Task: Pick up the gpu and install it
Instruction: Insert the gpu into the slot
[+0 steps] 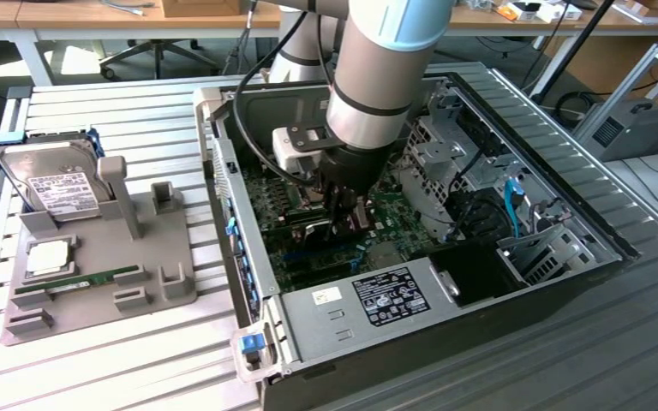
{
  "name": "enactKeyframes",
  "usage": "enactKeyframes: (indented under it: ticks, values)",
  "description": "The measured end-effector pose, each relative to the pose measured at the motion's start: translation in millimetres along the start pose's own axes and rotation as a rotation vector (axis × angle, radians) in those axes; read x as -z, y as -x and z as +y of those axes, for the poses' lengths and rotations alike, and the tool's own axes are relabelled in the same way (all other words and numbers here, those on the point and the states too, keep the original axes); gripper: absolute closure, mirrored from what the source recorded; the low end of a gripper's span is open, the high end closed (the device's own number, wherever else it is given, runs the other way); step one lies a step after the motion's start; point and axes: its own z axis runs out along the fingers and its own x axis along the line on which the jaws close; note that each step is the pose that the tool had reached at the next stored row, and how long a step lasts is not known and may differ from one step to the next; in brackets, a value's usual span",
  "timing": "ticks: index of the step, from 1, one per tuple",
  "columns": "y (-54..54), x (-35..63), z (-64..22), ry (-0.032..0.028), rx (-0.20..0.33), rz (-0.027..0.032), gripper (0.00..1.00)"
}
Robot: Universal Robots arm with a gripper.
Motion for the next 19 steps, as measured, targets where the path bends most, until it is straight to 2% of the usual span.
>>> enactKeyframes:
  ticks: [4, 19]
  values:
    - [0.0, -0.2, 0.1, 0.0000, 0.000, -0.0046, 0.73]
    - [-0.1, -3.5, 0.1, -0.0002, 0.000, -0.0052, 0.73]
